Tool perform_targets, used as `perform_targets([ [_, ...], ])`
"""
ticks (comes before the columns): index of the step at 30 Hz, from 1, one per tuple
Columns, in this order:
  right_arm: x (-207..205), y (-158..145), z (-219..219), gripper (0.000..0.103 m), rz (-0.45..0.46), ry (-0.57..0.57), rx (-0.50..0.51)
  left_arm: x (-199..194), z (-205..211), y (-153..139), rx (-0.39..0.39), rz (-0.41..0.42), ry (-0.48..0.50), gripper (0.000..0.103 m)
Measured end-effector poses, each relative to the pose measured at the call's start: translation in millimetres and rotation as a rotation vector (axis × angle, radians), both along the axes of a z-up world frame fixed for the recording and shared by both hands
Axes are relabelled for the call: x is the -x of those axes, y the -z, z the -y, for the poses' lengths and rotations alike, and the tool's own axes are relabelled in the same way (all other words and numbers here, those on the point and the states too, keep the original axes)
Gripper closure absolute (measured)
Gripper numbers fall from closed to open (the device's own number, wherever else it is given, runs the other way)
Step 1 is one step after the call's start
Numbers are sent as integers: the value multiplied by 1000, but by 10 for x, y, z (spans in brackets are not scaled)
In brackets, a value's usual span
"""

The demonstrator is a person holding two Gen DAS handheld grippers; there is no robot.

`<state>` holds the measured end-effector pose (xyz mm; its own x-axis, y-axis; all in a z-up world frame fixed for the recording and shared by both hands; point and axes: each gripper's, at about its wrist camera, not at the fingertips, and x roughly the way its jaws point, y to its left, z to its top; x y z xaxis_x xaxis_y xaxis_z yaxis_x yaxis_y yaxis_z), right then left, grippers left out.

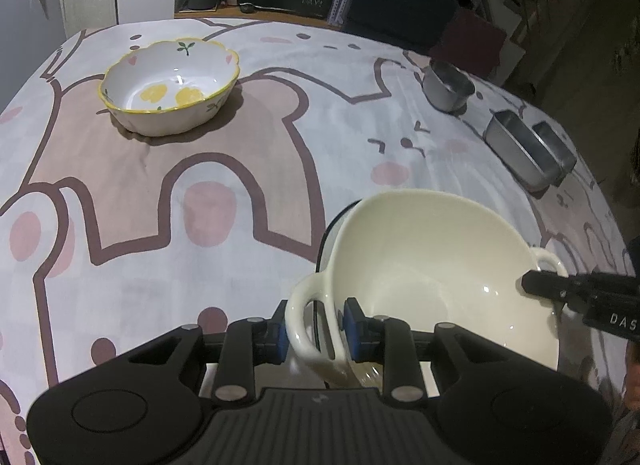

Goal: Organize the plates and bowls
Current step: 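Lower the cream bowl onto the table and open both grippers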

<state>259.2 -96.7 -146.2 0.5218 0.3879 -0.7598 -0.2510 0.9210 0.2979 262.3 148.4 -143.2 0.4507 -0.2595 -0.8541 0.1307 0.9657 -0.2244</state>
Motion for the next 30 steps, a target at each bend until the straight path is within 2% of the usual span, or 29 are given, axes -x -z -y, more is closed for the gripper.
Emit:
perform_targets([
  [15,20,15,-2,73,-14,-8,24,17,30,-11,-28,6,26,74],
  [30,8,78,56,73,-39,16,-15,26,43,-18,-31,10,33,75],
])
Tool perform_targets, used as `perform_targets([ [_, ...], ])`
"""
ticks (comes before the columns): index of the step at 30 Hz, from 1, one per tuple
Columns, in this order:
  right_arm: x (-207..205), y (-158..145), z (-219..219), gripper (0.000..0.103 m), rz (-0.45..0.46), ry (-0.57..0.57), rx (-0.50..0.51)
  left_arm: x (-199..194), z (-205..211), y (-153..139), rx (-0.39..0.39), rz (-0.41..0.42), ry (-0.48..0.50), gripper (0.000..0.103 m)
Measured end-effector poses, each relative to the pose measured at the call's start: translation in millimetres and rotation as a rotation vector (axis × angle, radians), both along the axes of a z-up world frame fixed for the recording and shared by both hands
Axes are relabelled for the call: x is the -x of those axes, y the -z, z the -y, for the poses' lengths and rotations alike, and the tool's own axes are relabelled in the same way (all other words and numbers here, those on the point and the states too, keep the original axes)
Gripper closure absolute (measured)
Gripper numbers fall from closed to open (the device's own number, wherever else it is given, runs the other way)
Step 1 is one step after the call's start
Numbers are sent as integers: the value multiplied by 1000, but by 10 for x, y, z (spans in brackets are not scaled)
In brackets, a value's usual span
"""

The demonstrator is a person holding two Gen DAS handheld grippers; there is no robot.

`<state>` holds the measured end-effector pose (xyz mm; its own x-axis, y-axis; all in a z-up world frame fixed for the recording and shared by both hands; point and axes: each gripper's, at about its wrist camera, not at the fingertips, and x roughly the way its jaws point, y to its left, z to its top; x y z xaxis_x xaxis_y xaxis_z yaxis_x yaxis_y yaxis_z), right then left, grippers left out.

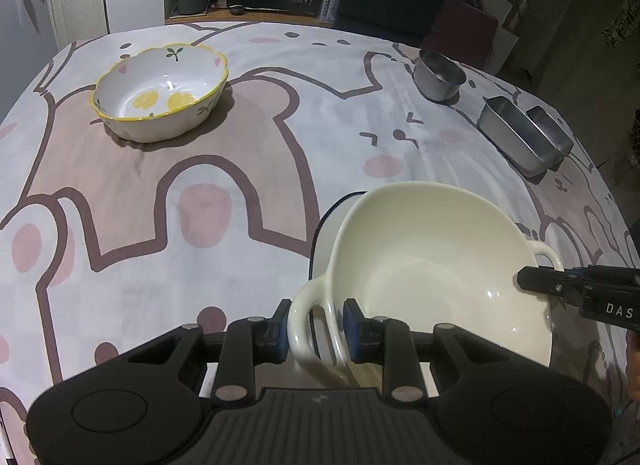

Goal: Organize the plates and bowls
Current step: 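Lower the cream bowl onto the table and open both grippers, then move both grippers to the lemon-print bowl rim and close them on it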

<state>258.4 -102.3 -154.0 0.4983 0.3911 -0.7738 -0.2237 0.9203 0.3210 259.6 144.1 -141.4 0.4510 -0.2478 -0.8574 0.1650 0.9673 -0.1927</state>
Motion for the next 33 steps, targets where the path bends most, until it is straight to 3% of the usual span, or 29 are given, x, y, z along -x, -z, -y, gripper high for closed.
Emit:
perform_targets([
  [15,-20,10,37,72,-20,17,-29,24,18,-4,6,-9,9,74],
  [16,-21,6,41,71,-23,22,-31,23,16,-3,6,-16,11,73],
  [17,-16,-3,46,64,-19,22,-26,27,17,-3,7,-22,13,72],
  [20,13,-61,63,42,-9,19,-27,47,20,-28,16,-26,22,60],
  [21,25,-80,72,40,-8,20,-30,56,21,-44,20,-23,26,53],
  [23,52,-116,81,33,-6,24,-20,80,30,-94,26,-10,35,39],
  [25,84,-152,76,27,0,27,5,107,41,-155,18,5,41,17],
  [29,138,-239,96,7,14,31,41,107,9,-317,-4,38,16,6],
  [31,105,-298,117,0,12,30,30,80,-52,-416,-2,63,-14,1],
  [33,53,-386,102,0,32,16,41,41,-126,-513,0,86,-60,0],
])
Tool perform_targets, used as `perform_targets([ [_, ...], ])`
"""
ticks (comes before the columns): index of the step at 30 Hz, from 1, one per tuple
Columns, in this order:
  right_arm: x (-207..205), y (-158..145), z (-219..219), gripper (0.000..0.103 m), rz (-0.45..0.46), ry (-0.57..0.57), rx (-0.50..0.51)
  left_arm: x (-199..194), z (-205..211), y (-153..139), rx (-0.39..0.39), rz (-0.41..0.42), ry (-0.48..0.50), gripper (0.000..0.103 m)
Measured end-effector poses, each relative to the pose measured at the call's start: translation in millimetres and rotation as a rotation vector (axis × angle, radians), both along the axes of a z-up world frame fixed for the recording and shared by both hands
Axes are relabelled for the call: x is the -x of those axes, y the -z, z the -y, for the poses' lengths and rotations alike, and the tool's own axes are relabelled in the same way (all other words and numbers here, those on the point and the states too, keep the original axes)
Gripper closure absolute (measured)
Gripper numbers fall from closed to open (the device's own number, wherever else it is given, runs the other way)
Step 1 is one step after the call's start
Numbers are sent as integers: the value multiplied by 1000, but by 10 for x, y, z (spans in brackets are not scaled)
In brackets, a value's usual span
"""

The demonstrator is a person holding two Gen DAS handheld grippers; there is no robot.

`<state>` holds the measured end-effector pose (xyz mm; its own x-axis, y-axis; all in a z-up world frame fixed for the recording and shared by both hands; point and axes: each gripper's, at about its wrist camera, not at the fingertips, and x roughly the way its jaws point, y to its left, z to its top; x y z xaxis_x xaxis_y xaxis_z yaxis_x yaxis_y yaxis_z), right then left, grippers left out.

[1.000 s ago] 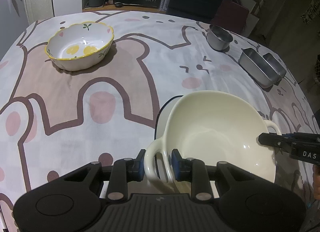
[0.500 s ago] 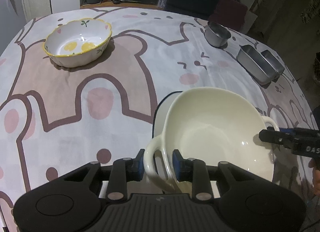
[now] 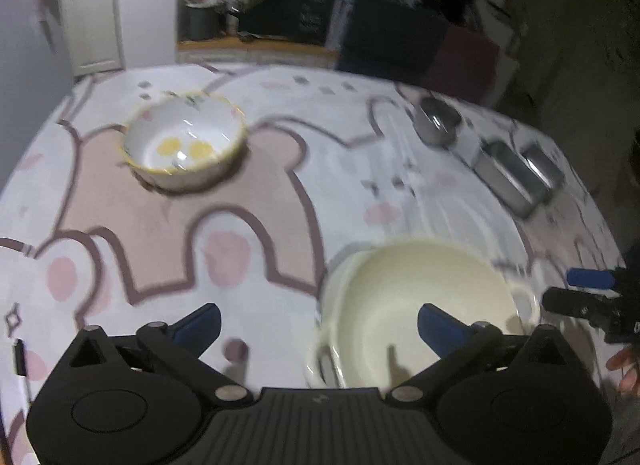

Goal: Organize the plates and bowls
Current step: 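Move both grippers to the lemon-print bowl rim and close them on it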

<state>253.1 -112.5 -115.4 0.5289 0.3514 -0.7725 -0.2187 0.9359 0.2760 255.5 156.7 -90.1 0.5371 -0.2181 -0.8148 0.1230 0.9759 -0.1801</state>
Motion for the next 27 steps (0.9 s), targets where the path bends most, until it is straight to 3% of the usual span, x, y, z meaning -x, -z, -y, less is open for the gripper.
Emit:
perform_targets([
  [5,-224,-247,-82,0,94,-37,15,-158,-215,-133,14,36,-113,0],
  [16,-1328,-558,-665,0,216,-157,37,-633,-805,-85,88,97,-361,0],
  [23,-2031,-446,-1319,0,210,-240,30,-888,-1162,108,167,130,-513,0],
  [27,-2378,-336,-1700,0,169,-293,52,-1018,-1247,224,198,148,-553,10],
])
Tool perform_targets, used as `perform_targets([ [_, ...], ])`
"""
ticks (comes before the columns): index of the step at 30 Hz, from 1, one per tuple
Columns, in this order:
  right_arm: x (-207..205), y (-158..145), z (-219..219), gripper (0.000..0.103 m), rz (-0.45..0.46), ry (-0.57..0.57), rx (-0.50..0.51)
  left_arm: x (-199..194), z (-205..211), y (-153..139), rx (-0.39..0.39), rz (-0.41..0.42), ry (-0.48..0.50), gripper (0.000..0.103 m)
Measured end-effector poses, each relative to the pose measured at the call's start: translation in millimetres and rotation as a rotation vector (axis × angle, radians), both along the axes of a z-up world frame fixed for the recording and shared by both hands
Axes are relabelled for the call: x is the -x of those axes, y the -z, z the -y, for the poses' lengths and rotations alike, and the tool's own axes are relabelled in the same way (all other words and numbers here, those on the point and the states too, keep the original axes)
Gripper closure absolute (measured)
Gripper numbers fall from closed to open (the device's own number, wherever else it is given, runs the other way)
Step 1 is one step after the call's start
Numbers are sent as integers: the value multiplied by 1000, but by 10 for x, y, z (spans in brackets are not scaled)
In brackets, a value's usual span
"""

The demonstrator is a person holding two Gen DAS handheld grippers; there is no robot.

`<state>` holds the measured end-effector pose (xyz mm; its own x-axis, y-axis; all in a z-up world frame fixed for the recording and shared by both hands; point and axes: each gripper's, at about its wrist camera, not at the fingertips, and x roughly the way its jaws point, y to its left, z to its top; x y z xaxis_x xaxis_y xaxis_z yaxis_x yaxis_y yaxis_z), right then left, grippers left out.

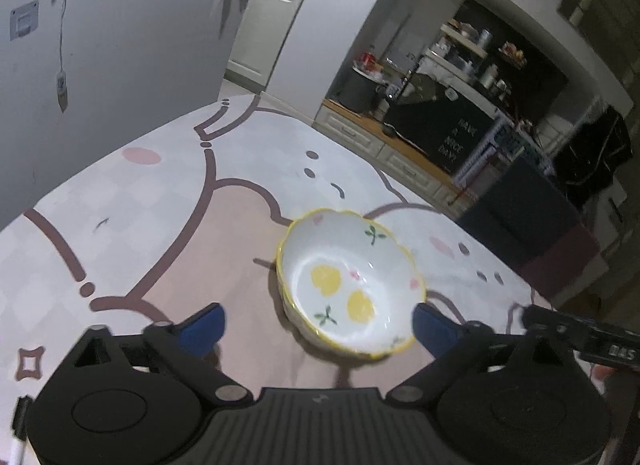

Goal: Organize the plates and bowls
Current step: 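Move both grippers to the lemon-print bowl rim and close them on it, then lift the lemon-print bowl with both grippers and carry it over the cream bowl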

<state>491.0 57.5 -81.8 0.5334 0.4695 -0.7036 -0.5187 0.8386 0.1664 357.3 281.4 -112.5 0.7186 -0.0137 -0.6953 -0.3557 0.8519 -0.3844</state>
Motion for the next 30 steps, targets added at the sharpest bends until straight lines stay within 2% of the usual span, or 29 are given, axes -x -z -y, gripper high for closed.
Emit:
perform_targets([
  [3,-213,115,-262,4,-29,-45,1,-86,-34,92,24,9,-30,20],
  [8,-579,322,-583,22,-107,-84,-22,-210,-71,260,63,-6,-60,37],
  [10,-653,393,-688,25,-105,-99,-18,-261,-66,334,69,-28,-54,54],
  [13,-776,511,-820,36,-118,-118,-30,-332,-57,419,63,-62,-43,67],
  [16,-897,632,-912,49,-157,-126,-39,-384,-63,487,56,-80,-51,76],
  [19,-915,705,-957,55,-171,-141,-25,-421,-70,546,61,-96,-66,80],
  [21,-937,754,-989,56,-175,-131,-19,-429,-74,562,63,-97,-74,81],
  [26,-945,845,-1032,79,-203,-159,-11,-438,-93,560,70,-94,-93,84],
  [30,-939,867,-1089,88,-198,-178,-14,-462,-95,564,64,-97,-98,86],
])
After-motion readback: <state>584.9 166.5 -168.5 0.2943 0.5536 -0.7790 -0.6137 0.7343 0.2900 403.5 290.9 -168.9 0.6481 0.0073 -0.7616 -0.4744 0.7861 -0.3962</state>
